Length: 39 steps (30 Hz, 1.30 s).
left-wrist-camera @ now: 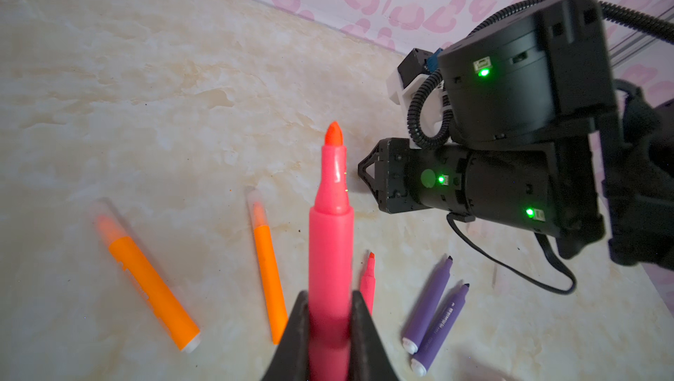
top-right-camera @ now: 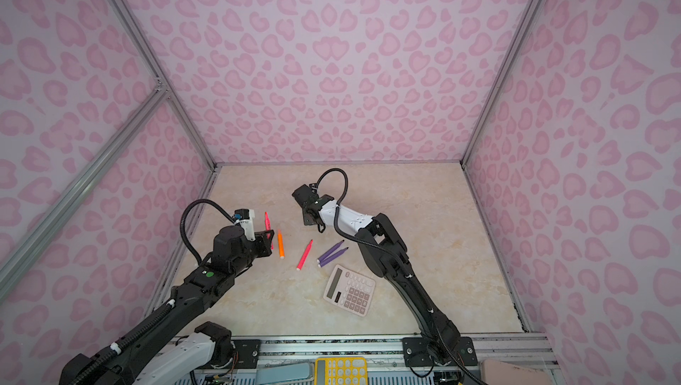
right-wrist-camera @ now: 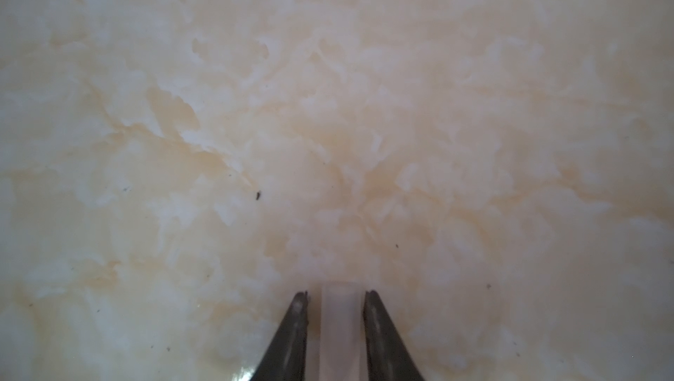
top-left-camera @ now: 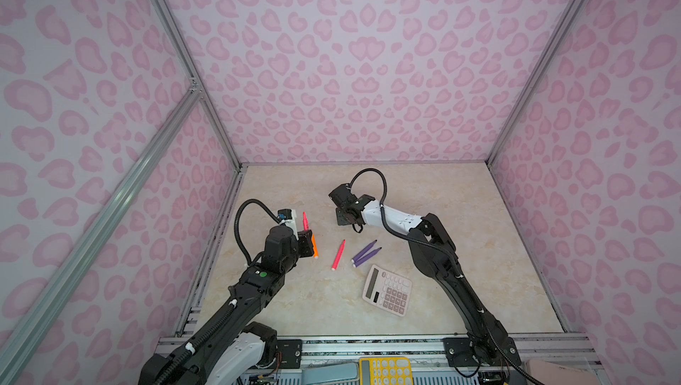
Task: Insert the pens into the pen caps
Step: 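Move the right gripper to a translucent pink cap and grasp it, then carry the pink cap with the right gripper toward the upright pink marker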
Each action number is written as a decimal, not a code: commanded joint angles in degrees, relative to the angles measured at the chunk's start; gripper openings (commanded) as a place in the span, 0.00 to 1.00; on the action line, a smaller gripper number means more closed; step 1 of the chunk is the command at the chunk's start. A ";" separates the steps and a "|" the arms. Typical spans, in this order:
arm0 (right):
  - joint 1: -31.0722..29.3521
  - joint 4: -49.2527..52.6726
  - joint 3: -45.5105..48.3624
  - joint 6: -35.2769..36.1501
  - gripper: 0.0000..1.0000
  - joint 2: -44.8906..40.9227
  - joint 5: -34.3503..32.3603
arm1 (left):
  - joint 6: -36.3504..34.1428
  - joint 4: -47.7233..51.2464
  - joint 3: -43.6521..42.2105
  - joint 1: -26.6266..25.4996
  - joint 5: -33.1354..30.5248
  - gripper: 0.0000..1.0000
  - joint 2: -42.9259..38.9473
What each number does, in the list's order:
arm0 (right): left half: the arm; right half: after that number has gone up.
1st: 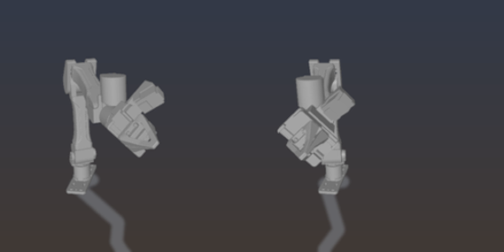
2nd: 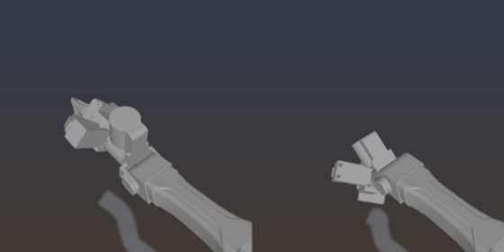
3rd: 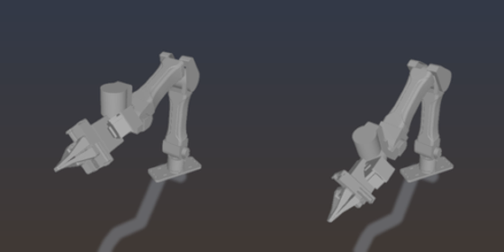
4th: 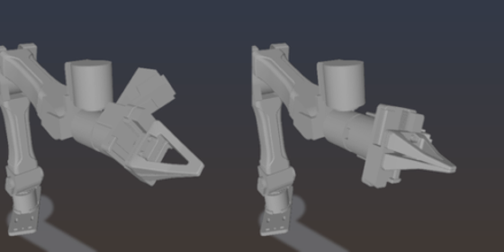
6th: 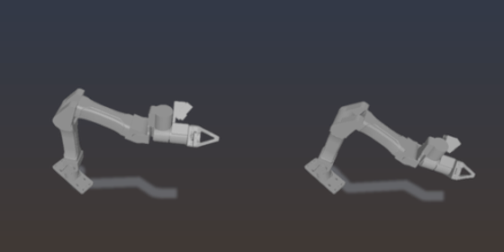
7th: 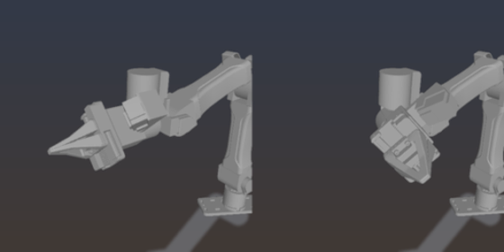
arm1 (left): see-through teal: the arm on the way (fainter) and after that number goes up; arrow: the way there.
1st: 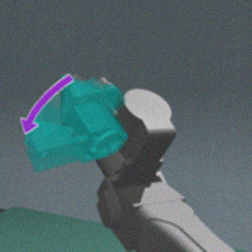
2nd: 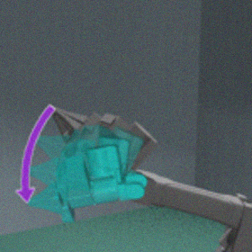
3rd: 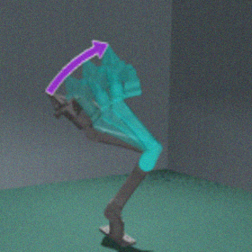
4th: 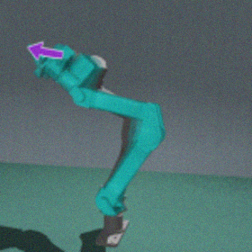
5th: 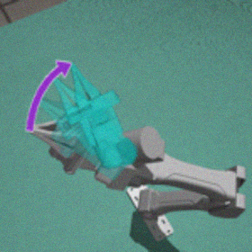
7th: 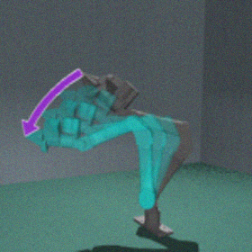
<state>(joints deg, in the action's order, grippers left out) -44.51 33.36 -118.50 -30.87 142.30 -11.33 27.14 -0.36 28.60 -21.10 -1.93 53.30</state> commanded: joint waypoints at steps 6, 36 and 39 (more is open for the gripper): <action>0.02 2.38 0.04 0.14 0.18 1.16 0.17 | 0.17 -1.54 0.79 0.00 0.66 0.03 0.18; 4.06 -35.40 56.75 -4.77 0.00 -50.85 -2.82 | -5.03 -23.62 -3.51 -17.04 11.20 0.03 8.52; 4.15 -38.29 60.66 -5.34 0.00 -55.06 -3.26 | -4.81 -26.23 -2.98 -18.83 11.47 0.03 11.72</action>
<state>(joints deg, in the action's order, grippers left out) -40.45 0.49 -60.27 -35.20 89.32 -13.28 22.83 -20.43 24.71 -39.07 8.88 63.31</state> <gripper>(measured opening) 0.130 0.169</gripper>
